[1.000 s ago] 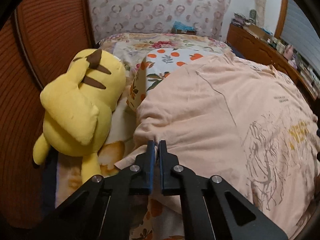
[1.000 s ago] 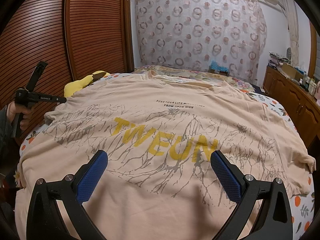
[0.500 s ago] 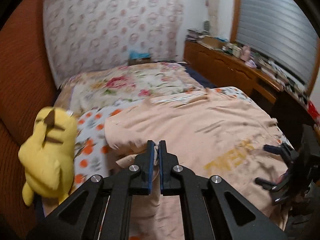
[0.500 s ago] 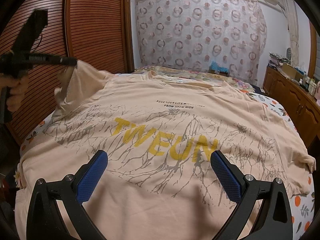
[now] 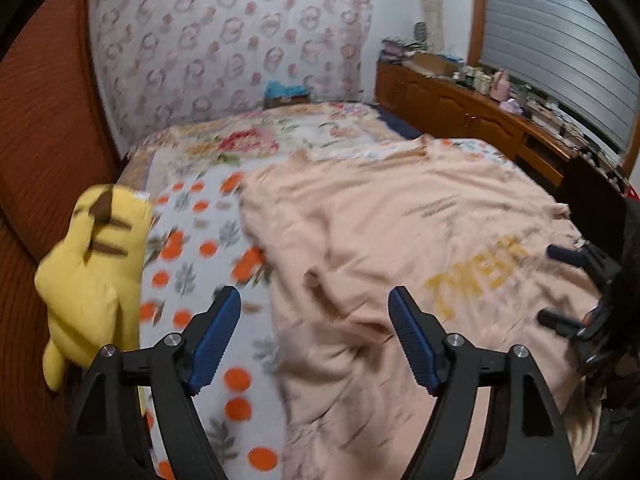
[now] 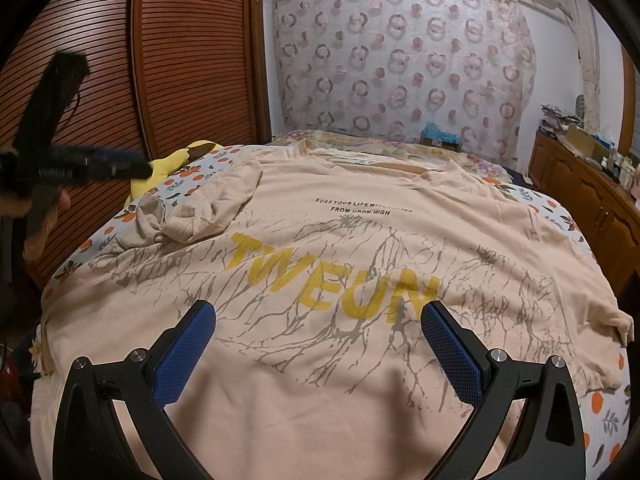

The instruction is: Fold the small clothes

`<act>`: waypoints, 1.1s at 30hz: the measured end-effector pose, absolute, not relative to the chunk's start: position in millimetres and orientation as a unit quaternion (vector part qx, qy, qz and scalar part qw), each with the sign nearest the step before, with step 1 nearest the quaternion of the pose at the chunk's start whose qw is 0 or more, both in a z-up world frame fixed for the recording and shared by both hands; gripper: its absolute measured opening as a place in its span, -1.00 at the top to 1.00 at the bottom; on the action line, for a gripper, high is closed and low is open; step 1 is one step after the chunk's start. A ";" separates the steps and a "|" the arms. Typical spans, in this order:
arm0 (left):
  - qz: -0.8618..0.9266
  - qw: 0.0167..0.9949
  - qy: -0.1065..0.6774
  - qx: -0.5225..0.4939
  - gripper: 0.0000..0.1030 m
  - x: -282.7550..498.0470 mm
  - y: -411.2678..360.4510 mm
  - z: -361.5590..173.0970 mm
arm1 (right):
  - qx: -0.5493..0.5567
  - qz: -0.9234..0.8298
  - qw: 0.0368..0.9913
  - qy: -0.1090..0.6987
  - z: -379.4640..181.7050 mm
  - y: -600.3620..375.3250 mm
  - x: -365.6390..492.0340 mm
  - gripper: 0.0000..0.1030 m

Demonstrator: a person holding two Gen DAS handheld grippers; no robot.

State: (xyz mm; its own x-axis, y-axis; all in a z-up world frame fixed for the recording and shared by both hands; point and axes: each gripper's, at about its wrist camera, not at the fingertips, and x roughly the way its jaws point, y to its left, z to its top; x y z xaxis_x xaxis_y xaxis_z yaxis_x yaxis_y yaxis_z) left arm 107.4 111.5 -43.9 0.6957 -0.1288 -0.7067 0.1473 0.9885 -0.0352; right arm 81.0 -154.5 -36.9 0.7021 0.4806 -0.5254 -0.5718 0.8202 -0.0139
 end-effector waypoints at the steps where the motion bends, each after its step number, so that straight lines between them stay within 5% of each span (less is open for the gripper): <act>1: -0.066 0.920 0.386 0.007 -0.49 105.2 117.9 -50.9 | -0.088 0.287 0.918 0.259 -37.2 -154.2 81.3 -0.99; 18: -0.004 0.906 0.421 -0.040 -0.50 98.9 159.2 -107.5 | -0.105 0.307 0.906 0.271 -38.3 -147.0 82.7 -0.90; 33: 0.012 0.901 0.433 -0.024 -0.79 104.3 156.9 -110.0 | -0.123 0.383 0.879 0.257 7.0 -105.6 114.5 -0.16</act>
